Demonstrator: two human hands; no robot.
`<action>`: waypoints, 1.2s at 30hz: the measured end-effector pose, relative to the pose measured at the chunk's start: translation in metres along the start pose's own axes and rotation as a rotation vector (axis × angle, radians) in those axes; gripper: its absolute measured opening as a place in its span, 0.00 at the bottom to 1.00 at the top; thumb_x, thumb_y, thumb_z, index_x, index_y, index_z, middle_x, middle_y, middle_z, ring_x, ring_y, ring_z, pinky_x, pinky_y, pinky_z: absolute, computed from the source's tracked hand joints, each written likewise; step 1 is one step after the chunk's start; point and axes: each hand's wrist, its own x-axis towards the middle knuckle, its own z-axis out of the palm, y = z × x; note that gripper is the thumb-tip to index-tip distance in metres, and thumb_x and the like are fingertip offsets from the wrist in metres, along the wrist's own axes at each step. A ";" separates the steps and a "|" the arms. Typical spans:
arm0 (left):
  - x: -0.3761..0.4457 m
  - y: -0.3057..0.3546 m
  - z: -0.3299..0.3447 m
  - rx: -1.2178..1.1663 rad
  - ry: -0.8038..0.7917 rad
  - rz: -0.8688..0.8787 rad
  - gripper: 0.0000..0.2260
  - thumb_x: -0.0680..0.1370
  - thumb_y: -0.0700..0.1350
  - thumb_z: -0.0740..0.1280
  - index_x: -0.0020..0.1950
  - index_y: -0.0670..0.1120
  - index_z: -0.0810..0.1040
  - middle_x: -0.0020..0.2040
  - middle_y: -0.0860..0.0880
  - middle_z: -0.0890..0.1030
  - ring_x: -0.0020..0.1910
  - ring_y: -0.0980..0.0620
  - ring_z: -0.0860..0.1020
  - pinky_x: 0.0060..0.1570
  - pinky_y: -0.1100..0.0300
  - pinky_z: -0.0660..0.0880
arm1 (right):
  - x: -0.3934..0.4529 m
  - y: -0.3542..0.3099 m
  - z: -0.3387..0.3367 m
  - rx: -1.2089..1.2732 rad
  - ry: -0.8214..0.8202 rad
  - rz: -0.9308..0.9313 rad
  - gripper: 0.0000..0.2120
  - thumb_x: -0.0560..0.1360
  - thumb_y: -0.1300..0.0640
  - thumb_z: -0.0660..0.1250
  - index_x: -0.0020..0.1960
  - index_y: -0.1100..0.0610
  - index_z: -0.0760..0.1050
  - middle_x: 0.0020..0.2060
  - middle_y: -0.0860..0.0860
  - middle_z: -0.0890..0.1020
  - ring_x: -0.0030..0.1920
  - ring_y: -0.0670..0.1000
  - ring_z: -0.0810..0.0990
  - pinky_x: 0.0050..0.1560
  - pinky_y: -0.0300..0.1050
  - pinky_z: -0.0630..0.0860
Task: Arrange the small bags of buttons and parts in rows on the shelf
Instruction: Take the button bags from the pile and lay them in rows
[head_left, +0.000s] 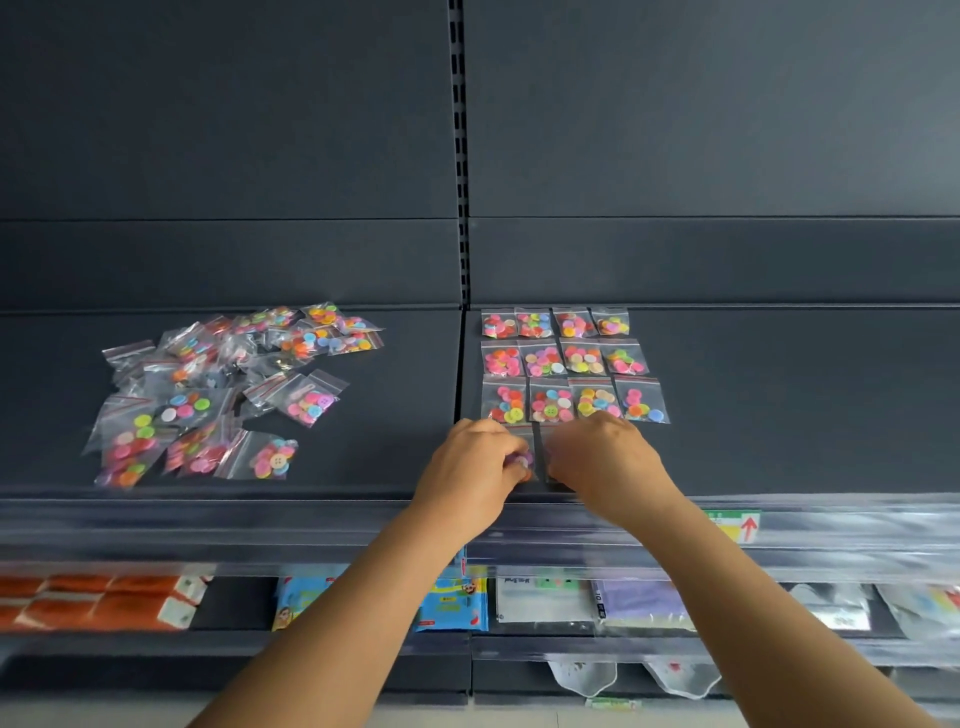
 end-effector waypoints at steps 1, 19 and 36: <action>0.001 0.002 0.000 0.014 -0.006 -0.002 0.10 0.79 0.47 0.64 0.57 0.47 0.81 0.57 0.51 0.77 0.57 0.51 0.71 0.52 0.56 0.72 | 0.000 0.000 0.000 -0.002 -0.003 0.005 0.08 0.73 0.55 0.66 0.51 0.52 0.80 0.48 0.54 0.78 0.51 0.56 0.74 0.41 0.40 0.66; -0.033 -0.061 -0.065 0.250 0.151 -0.057 0.25 0.79 0.51 0.63 0.74 0.47 0.62 0.72 0.50 0.66 0.71 0.50 0.62 0.69 0.58 0.59 | 0.025 -0.093 0.024 -0.129 0.062 -0.315 0.28 0.77 0.47 0.62 0.74 0.51 0.59 0.71 0.47 0.65 0.72 0.50 0.60 0.70 0.47 0.58; -0.023 -0.184 -0.114 0.282 0.149 -0.280 0.23 0.80 0.52 0.60 0.73 0.47 0.63 0.69 0.48 0.70 0.67 0.48 0.66 0.65 0.55 0.64 | 0.090 -0.195 0.106 -0.038 -0.120 -0.328 0.16 0.79 0.53 0.57 0.66 0.51 0.71 0.65 0.48 0.74 0.65 0.54 0.69 0.65 0.50 0.66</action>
